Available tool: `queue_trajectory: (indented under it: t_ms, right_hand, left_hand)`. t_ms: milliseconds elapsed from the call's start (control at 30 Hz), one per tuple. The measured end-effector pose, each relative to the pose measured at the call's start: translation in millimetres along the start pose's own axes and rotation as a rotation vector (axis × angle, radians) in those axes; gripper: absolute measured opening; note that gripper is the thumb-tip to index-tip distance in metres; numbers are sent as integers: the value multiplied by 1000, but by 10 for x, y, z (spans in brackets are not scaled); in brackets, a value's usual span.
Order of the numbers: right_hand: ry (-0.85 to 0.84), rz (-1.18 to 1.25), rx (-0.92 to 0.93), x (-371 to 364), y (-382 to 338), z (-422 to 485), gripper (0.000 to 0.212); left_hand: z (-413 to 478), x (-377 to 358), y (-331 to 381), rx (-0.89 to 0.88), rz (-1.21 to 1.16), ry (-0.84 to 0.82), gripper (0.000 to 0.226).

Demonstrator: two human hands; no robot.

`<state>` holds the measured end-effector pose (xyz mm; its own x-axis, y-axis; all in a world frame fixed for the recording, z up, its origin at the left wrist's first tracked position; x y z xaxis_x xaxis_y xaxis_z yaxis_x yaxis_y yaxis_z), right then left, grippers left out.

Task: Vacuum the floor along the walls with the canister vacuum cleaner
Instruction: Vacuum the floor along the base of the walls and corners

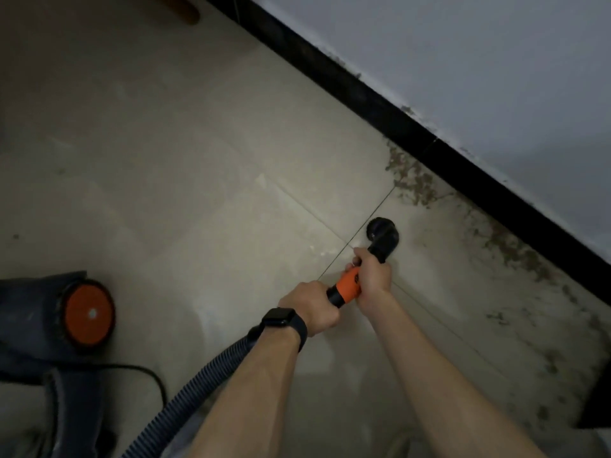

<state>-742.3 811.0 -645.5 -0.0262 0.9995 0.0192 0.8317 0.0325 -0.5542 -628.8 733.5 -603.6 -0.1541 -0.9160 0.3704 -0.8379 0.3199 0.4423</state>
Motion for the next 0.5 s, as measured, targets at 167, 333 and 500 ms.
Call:
queue_trajectory:
  t_ms: [167,333,500]
  right_hand:
    - [-110,145,-54,-111,11,-20,17]
    - [-79,149,26,-333,117,-50,20]
    - [4,26,121,-388,349,-132,16]
  left_hand:
    - [182,87,64,-57,94,47,6]
    - [317,147,98,-61,149,39,9]
    - [308,92,-149,-1,151,-128,13]
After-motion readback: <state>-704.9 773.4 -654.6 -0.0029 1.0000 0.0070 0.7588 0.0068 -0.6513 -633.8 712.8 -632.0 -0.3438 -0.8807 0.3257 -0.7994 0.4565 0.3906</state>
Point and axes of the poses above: each hand's wrist, its own z-axis towards the middle knuckle, its own x-axis out of the back of the hand, y = z × x, the point moved 5 cm from there along z, towards the middle knuckle, and after that the axes turned 4 degrees about z, right-handed, at the moved point
